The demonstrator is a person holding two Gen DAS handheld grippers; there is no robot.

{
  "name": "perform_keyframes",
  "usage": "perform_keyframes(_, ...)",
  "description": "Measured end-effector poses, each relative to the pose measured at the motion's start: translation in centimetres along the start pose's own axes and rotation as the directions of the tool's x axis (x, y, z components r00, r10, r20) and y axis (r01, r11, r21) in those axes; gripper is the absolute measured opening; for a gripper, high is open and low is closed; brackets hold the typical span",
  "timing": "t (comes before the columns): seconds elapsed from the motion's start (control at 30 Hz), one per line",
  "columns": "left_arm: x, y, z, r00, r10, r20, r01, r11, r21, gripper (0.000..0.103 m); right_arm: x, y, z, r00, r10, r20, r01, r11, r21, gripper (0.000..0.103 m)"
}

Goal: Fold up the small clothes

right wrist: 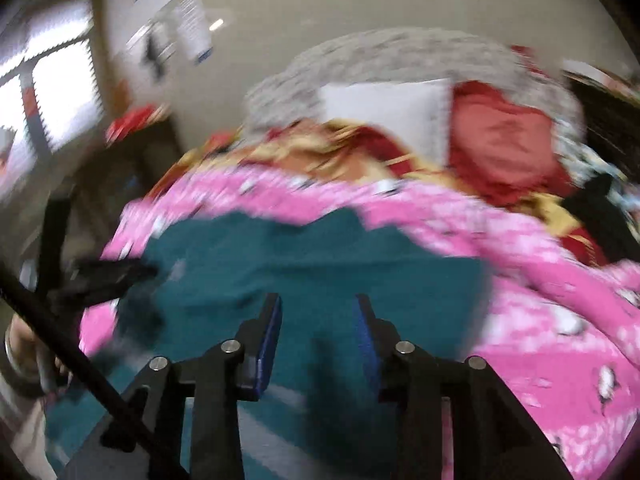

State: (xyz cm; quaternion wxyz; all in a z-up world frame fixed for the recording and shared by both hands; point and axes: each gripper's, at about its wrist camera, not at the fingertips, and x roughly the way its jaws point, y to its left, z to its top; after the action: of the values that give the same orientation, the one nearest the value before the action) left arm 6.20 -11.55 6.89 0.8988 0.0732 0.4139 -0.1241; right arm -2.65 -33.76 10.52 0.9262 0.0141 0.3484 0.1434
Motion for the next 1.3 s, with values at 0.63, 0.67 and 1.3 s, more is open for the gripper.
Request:
perform_keyframes(0.63,0.5,-0.9,-1.6,0.997,0.074,0.014,-0.075,0.997,0.019,0.053,1.4,1.3,-2.0,0.992,-0.072,-0.101,0.066,0.996,-0.058,0.031)
perform_keyframes(0.67,0.5,-0.9,-1.7,0.997,0.081,0.015,-0.082,0.996,0.019,0.054,1.5,0.9,-2.5,0.989,-0.091,-0.114,0.085,0.995,-0.053,0.031)
perform_keyframes(1.3,0.5,-0.7,-2.4,0.993,0.121,0.017,-0.121,0.993,0.008,0.071,-0.6,-4.2,-5.6,0.967,-0.201,-0.155,0.217,0.972,0.092,0.045)
